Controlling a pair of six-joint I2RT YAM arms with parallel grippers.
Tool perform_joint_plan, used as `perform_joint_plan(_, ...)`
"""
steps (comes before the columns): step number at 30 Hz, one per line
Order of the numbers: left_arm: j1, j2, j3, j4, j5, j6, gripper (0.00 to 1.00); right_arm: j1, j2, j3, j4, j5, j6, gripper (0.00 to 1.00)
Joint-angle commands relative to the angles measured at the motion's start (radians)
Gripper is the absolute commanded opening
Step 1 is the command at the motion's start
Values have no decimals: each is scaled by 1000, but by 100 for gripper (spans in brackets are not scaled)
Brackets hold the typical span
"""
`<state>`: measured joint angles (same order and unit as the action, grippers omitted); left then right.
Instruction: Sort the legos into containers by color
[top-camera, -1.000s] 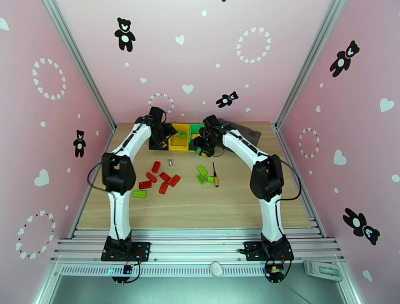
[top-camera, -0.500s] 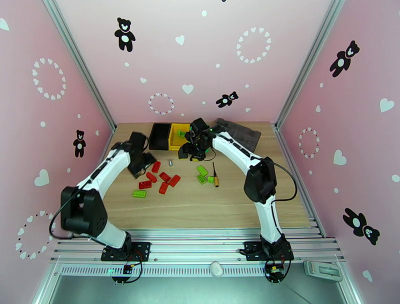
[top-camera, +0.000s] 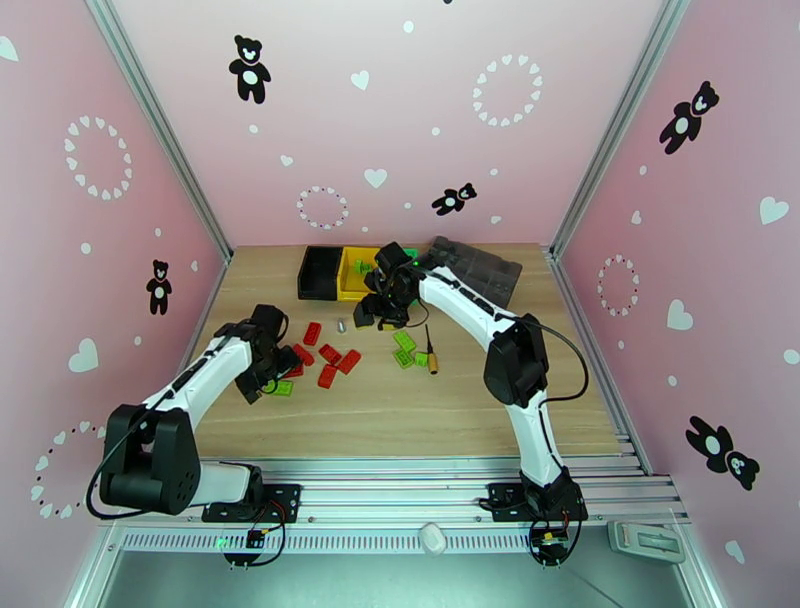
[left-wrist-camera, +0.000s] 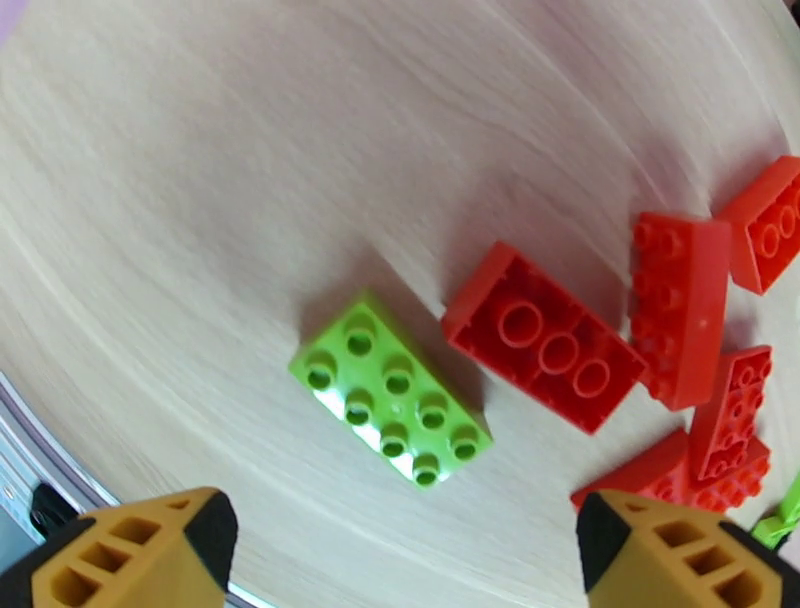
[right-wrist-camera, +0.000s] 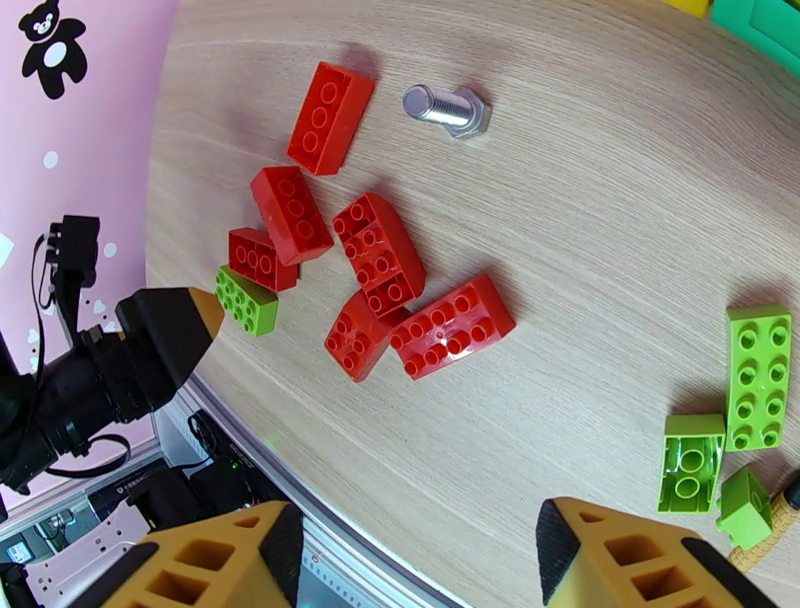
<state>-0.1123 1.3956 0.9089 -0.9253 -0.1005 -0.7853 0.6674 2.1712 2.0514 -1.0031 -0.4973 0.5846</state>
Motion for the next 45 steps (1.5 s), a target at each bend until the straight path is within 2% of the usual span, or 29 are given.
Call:
perform_joint_plan(1,10,25,-14,78,-39,78,96,6,-16,-11,-16,-18,-6,66)
perform_joint_plan(11,19,106,-43,166,24,179,95,5,-61,-60,-9,2,-3,66)
perform_joint_plan(18,20,34,-149,219,134,198,94,5,-93,-121,32,2,18,66)
perform_joint_plan(24,13,-51,-202,207,154,204,93,5,-90,-119,41,-4,24,66)
perform_joint_plan(32,-8,-2,-182,182,120,189,89,6,-93,-120,43,-6,30,65)
perform_joint_plan(35,-9,18,-164,148,71,171,88,6,-97,-125,40,-3,30,65)
perform_joint_plan(38,-8,41,-129,94,4,157,88,5,-100,-131,43,0,29,65)
perform_joint_plan(45,-6,91,-101,84,-10,183,91,5,-108,-139,52,5,34,65)
